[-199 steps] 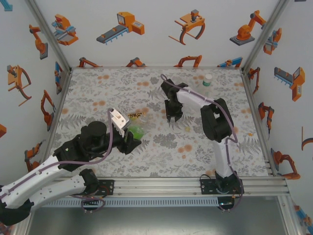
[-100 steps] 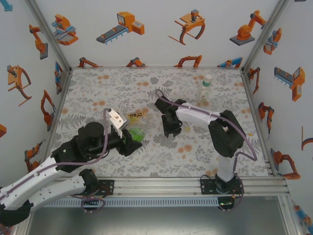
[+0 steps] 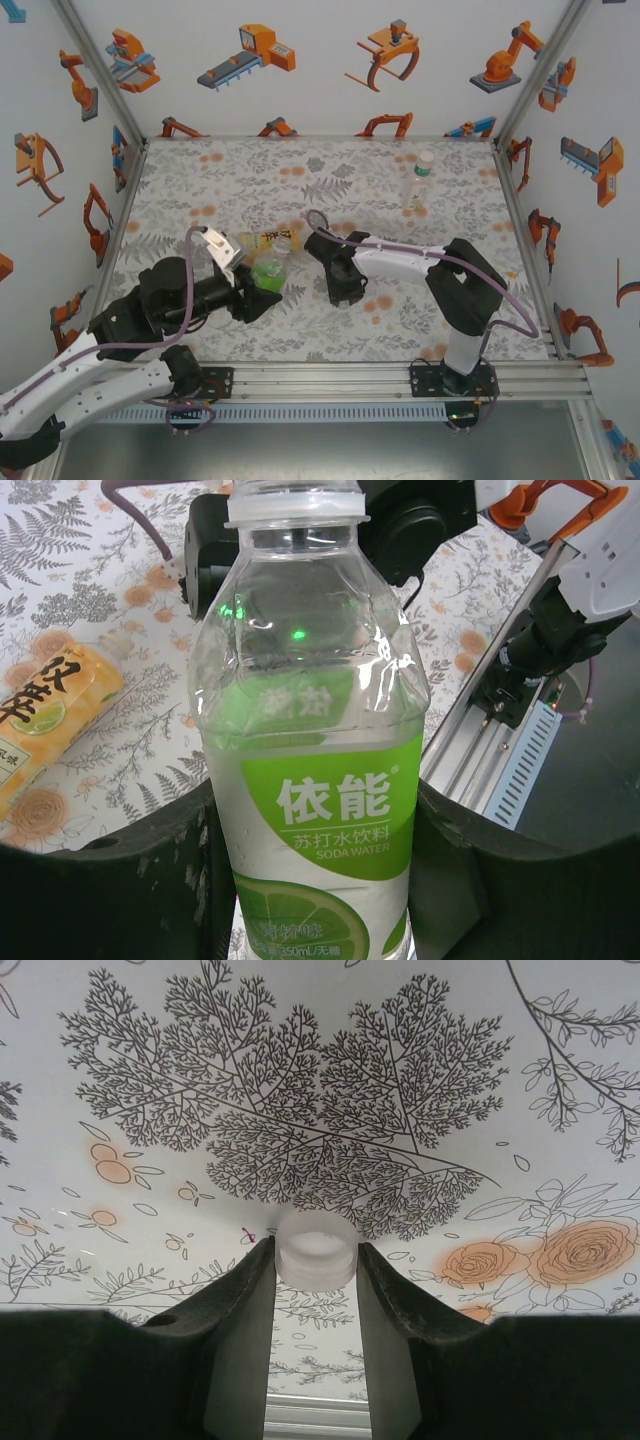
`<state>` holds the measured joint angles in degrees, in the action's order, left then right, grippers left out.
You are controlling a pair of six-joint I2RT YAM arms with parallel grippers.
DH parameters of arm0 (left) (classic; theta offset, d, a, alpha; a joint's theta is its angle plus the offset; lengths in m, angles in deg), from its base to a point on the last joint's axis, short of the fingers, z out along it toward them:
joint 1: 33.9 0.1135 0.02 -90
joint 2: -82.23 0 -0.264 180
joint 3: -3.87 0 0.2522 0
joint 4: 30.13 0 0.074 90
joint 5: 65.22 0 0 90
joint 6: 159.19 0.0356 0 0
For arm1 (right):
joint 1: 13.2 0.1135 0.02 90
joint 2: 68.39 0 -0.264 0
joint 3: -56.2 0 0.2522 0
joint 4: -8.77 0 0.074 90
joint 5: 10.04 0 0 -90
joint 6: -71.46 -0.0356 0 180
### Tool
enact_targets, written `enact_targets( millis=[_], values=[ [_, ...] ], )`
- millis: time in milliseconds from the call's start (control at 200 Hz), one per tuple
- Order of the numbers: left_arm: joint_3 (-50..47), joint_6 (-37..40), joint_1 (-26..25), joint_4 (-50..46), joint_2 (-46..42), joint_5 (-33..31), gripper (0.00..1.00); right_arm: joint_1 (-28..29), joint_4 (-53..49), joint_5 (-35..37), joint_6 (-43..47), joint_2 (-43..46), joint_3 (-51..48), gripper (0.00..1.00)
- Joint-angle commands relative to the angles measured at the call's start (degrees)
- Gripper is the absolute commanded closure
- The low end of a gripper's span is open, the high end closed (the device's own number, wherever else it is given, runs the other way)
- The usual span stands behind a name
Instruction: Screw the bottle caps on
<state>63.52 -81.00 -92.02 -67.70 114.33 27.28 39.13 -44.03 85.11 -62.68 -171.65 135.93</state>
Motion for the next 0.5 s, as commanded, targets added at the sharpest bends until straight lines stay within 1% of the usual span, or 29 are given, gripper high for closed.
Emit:
enact_targets(
  millis=[0,100,235,496],
  values=[
    [-0.45,-1.10,0.12,0.08,-0.11,-0.49,0.98,0.27,1.18,1.01,-1.81,1.45,-0.57,0.65],
    [-0.40,-1.18,0.16,0.43,0.20,-0.48,0.98,0.29,0.82,0.99,-1.70,1.24,-0.33,0.63],
    [-0.09,-1.16,0.08,0.71,0.53,-0.72,0.98,0.31,0.06,1.44,-1.39,1.35,0.13,0.59],
    [-0.05,-1.37,0.12,0.79,0.60,-0.96,0.98,0.31,-1.64,2.03,-0.78,1.94,1.65,0.56]
  ],
)
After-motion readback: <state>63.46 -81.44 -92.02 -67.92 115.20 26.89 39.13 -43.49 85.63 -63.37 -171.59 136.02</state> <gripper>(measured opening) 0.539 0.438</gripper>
